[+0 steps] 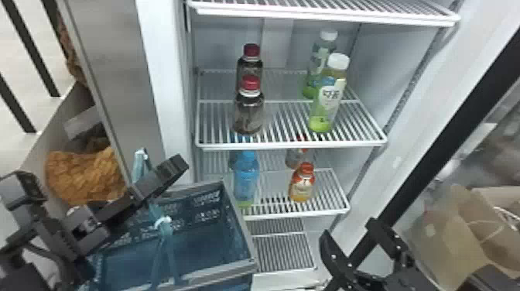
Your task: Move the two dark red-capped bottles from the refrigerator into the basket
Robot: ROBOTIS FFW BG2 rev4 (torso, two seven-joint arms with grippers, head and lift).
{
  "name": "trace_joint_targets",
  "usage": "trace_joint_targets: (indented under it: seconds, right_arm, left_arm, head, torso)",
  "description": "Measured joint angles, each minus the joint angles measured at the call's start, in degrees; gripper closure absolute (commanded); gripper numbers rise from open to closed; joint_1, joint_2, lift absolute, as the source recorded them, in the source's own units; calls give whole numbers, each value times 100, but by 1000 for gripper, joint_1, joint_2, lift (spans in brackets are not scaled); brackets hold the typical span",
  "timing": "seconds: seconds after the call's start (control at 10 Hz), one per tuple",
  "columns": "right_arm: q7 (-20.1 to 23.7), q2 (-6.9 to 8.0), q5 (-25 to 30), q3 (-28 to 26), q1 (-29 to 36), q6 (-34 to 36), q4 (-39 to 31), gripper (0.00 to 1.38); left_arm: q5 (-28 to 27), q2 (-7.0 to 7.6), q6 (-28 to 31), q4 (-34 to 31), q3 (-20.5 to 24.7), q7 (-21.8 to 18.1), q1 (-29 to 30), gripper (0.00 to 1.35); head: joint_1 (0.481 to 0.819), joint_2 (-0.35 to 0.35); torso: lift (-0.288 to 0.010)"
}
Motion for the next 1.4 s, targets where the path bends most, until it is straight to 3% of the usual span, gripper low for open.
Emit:
trace_joint_targets:
  seconds: [0.5, 1.4]
  right_arm:
    - [35, -4, 171, 169, -551, 229, -93, 122]
    - [35, -95, 82, 780, -2089, 573, 548, 121]
  left_arm:
    - [0, 0, 14, 0, -5, 9, -11, 1202]
    - [0, 18, 84, 0, -6, 36, -20, 1202]
  head:
    - [695, -105]
    - [695, -39]
  torso:
    - [-34]
    - [-34]
